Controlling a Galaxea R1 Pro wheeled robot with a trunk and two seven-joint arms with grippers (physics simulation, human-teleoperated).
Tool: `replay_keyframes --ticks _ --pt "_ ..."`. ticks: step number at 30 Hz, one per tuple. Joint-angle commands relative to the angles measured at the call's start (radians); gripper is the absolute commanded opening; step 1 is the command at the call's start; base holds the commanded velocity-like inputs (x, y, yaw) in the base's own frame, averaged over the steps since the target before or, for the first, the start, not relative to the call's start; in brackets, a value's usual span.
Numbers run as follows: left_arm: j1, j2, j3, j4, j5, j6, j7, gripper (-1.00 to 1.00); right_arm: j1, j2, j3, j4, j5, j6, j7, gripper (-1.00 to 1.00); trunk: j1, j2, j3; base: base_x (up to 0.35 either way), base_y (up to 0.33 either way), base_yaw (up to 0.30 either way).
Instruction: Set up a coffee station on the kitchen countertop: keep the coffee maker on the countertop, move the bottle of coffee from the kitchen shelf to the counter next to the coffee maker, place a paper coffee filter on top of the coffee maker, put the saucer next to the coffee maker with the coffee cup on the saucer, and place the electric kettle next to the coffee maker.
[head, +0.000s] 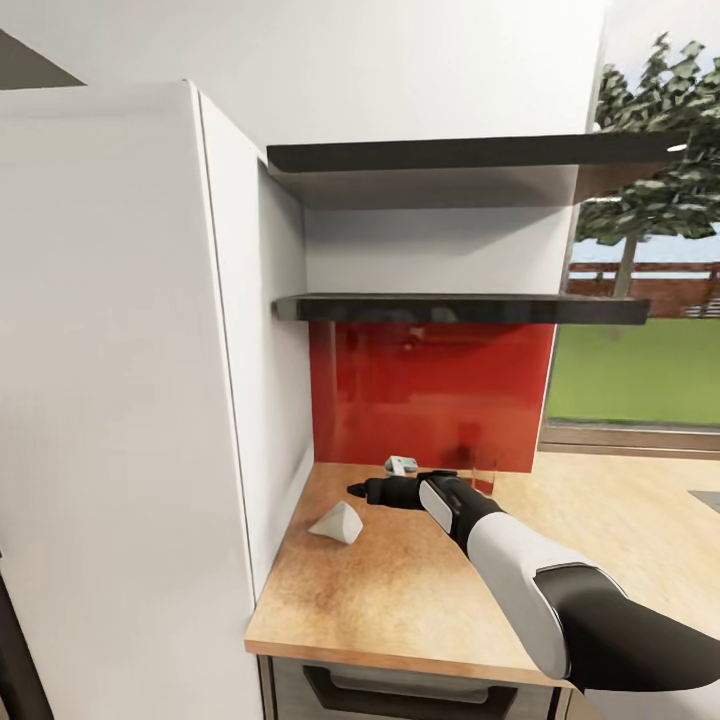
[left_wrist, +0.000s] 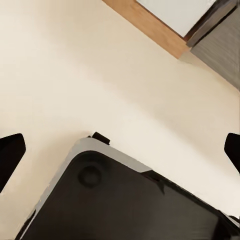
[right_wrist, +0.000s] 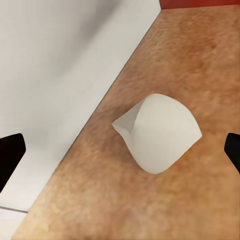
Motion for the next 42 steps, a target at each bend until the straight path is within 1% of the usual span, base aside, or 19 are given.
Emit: replay_keyframes --ticks 1,2,3,4,6,11,13,25,41,42 --pt "0.000 0.034 0.000 0.006 0.091 0.012 -0.007 1.00 0.000 0.000 0.007 -0.002 -0.007 0.003 0.012 1.00 0.004 -0.008 -0.004 0.000 0.000 0.000" --pt "0.000 0.046 0.000 0.007 0.108 0.027 -0.010 1.00 0.000 0.000 0.006 -0.002 -0.007 0.003 0.015 1.00 0.008 -0.015 -0.007 0.000 0.000 0.000" --pt "0.000 0.049 0.000 0.007 0.112 0.033 -0.013 1.00 0.000 0.000 0.006 -0.002 -0.007 0.003 0.016 1.00 0.012 -0.022 -0.010 0.000 0.000 0.000" --pt "0.002 0.059 0.000 0.008 0.120 0.046 -0.037 1.00 0.000 0.000 0.007 -0.002 -0.005 0.002 0.017 1.00 0.016 -0.029 -0.013 0.000 0.000 0.000" --pt "0.003 0.063 0.000 0.008 0.124 0.052 -0.065 1.00 0.000 0.000 0.008 -0.003 0.004 0.002 0.016 1.00 0.023 -0.043 -0.019 0.000 0.000 0.000" --pt "0.004 0.064 0.000 0.008 0.126 0.058 -0.083 1.00 0.000 0.000 0.007 -0.003 0.047 0.003 0.015 1.00 0.043 -0.078 -0.035 0.000 0.000 0.002" --pt "0.004 0.065 0.000 0.008 0.126 0.059 -0.084 1.00 0.000 0.000 0.007 -0.003 0.055 0.003 0.013 1.00 0.050 -0.092 -0.041 0.000 0.000 0.062" --pt "0.005 0.064 -0.001 0.007 0.125 0.061 -0.085 1.00 0.000 0.000 0.003 -0.003 0.066 -0.009 0.007 1.00 0.096 -0.176 -0.079 0.000 0.000 0.198" --pt "0.005 0.061 -0.003 0.005 0.120 0.057 -0.085 1.00 0.000 0.000 0.004 -0.003 0.067 -0.026 0.001 1.00 0.096 -0.176 -0.079 0.000 0.000 0.030" --pt "0.005 0.060 -0.003 0.005 0.120 0.056 -0.085 1.00 0.000 0.000 0.004 -0.003 0.067 -0.026 0.001 1.00 0.100 -0.183 -0.082 0.000 0.000 0.002"
